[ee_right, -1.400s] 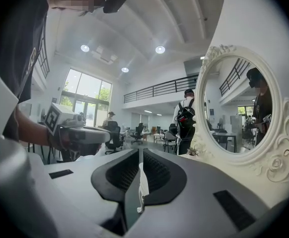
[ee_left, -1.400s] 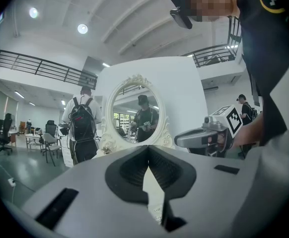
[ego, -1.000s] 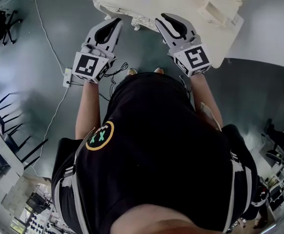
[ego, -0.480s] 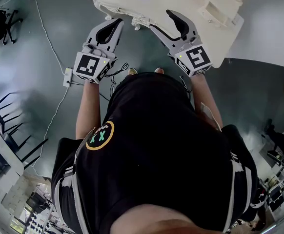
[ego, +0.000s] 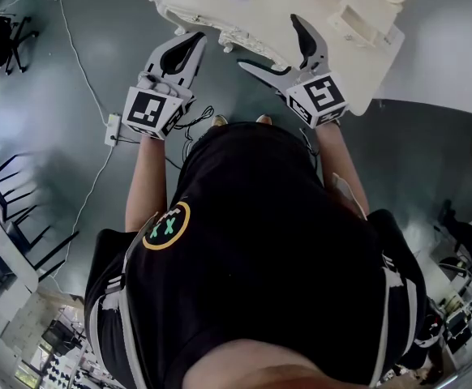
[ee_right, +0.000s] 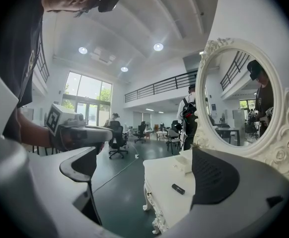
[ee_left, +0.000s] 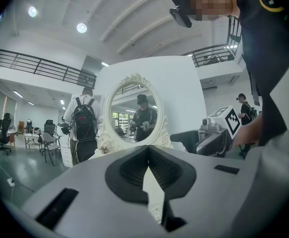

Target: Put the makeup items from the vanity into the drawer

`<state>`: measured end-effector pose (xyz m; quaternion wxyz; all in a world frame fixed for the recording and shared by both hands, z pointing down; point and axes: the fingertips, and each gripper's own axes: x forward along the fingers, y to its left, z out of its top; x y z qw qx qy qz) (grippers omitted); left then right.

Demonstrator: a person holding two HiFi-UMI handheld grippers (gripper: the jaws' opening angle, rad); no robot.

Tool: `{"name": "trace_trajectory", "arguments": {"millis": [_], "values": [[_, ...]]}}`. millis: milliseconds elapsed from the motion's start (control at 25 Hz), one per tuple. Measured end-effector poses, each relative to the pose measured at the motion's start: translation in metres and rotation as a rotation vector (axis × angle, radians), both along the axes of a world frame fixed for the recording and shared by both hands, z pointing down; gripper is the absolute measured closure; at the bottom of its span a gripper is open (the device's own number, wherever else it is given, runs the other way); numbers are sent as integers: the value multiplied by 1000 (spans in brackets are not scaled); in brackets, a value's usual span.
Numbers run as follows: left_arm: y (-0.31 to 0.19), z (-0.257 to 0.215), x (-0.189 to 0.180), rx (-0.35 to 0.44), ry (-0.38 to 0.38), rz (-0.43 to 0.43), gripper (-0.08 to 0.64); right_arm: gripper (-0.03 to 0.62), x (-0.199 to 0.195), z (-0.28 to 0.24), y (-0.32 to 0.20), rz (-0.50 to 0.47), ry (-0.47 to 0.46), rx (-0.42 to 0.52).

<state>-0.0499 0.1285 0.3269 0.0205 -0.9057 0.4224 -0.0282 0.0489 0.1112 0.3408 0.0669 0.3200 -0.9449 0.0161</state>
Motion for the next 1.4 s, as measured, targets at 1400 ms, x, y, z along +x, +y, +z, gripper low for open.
{"name": "trace_trajectory", "arguments": {"millis": [1400], "values": [[-67,22,38,-31,-52,-36,538,-6,46,31,-74,-6,-8,-30]]}}
